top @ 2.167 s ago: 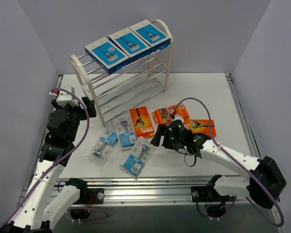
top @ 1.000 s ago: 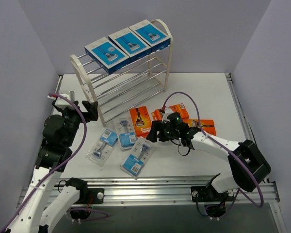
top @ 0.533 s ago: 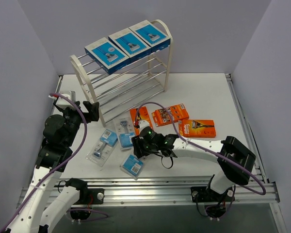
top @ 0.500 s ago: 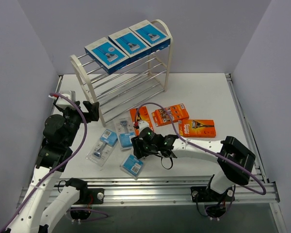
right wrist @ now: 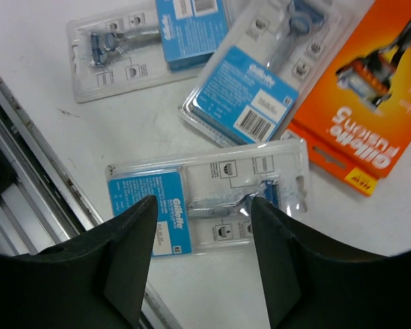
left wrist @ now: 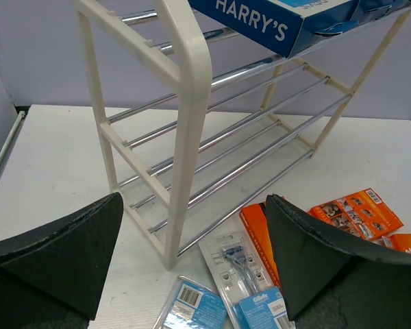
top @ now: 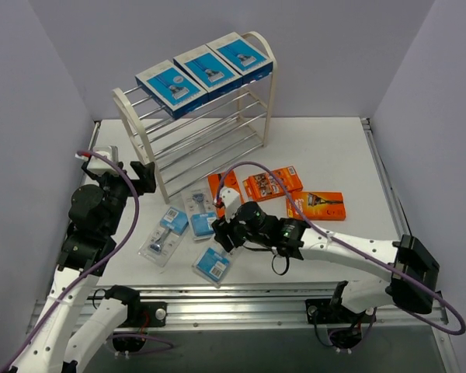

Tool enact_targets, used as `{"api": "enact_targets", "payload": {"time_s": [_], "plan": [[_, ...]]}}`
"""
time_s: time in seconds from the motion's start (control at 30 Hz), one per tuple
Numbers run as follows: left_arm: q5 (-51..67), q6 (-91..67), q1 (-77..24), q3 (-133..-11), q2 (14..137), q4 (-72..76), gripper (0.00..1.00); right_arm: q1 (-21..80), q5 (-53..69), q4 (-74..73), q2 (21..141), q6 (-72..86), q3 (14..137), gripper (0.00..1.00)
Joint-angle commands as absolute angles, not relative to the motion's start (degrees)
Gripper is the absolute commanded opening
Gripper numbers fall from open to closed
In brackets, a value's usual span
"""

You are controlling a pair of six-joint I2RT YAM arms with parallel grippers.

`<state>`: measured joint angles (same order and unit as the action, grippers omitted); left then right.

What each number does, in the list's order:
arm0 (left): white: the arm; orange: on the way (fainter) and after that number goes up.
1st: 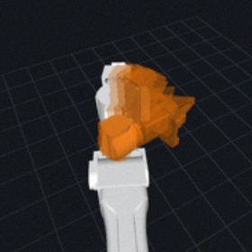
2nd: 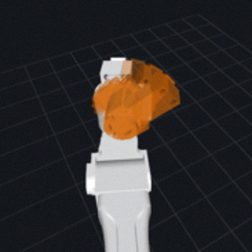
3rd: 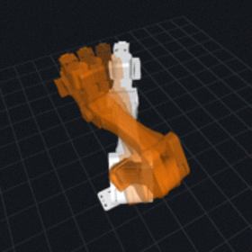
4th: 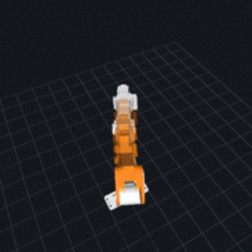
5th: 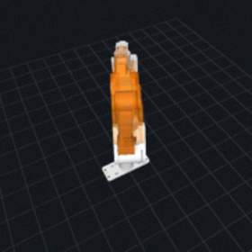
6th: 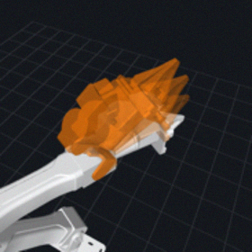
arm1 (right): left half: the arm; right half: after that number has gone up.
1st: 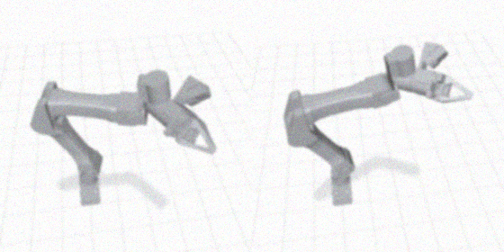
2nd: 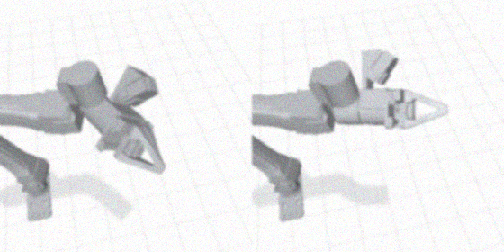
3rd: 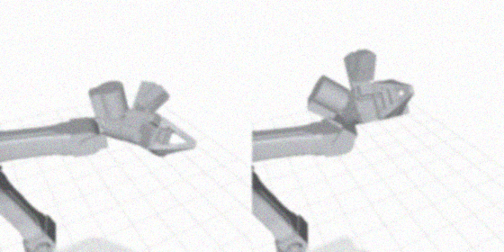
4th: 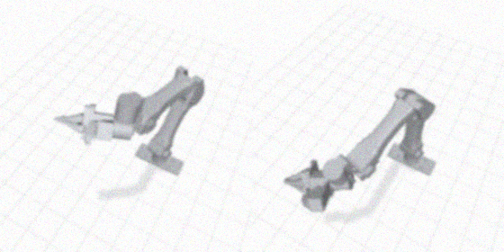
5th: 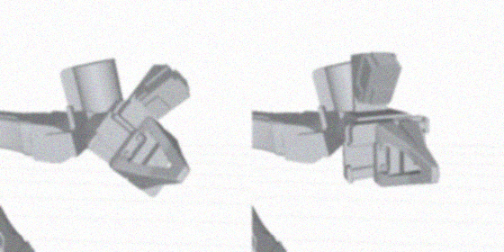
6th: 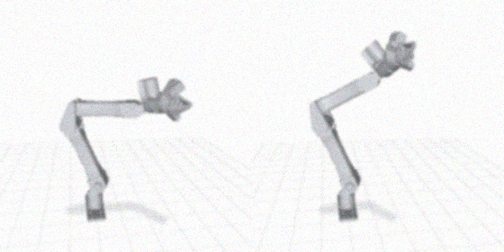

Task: Place and organize the shaving razors onto the shelf
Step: Grab a shaving razor with the right arm

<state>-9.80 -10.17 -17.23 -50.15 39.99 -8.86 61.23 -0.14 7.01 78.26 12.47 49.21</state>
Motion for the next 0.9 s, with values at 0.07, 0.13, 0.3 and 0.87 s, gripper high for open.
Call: {"api": "enact_targets", "payload": {"time_s": [0.07, 0.13, 0.3, 0.87], "plan": [[-11.3, -9.2, -17.6, -50.1, 39.6, -5.3, 0.94, 61.8, 4.6, 9.1, 70.6, -10.4, 46.5, 0.55], [-11.2, -9.2, -17.6, -50.1, 39.7, -5.4, 0.94, 61.8, 7.9, 9.1, 68.7, -16.0, 45.2, 0.57], [-11.1, -9.1, -17.6, -50.1, 39.8, -5.4, 0.94, 60.0, 13.0, 8.4, 64.9, -29.8, 42.7, 0.63], [-10.9, -8.9, -17.9, -50.2, 38.4, -5.4, 0.94, 53.1, 30.1, -1.4, 81.0, -54.1, 47.5, 0.58]]}}
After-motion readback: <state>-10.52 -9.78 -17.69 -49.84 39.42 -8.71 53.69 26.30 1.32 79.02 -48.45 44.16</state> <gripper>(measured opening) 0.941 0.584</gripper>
